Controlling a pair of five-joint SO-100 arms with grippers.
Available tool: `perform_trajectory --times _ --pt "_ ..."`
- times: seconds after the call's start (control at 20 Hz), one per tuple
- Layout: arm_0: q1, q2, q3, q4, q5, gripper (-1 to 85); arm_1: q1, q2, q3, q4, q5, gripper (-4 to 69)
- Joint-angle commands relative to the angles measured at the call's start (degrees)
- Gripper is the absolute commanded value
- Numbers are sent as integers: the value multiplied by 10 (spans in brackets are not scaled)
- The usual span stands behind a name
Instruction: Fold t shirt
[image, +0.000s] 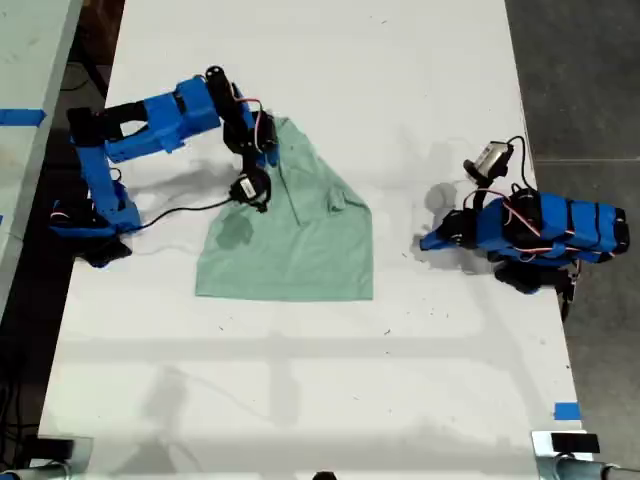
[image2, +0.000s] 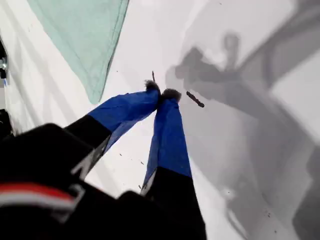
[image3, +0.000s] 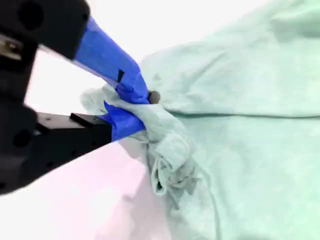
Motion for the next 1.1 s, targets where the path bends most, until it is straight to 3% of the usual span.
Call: perform_trajectory --times 0.0,0.05,0.1,0.15,0.25,0.45,0.5,0.65,0.8,0.85,0.9,0.95,1.05 --pt "96 -92 -164 8 -37 184 -7 4 27 4 -11 21" --pt "94 -97 -172 9 -38 259 -7 4 27 4 -11 21" --pt "76 -85 -172 22 -24 224 -8 4 27 4 -12 21" --pt "49 -57 -165 57 -28 1 -8 4 27 4 -12 21" --pt "-8 54 -124 92 -14 0 -9 4 27 4 -14 21" --pt "-83 353 49 90 4 0 -9 4 27 4 -14 21" --pt "-45 432 147 58 -21 0 -8 4 27 4 -9 21" --pt "145 685 506 -145 -142 0 -6 4 -7 44 -61 -15" --pt "208 994 838 -301 -189 0 14 4 -38 40 -81 -15" --pt "209 1114 933 -310 -187 -1 27 4 -33 37 -91 -20" --pt "198 1244 1016 -279 -171 -1 36 4 -18 38 -87 -22" --pt "188 1242 1053 -254 -167 -1 47 4 4 38 -82 -22" --pt "169 1252 1127 -271 -147 -1 47 4 18 23 -97 -20"
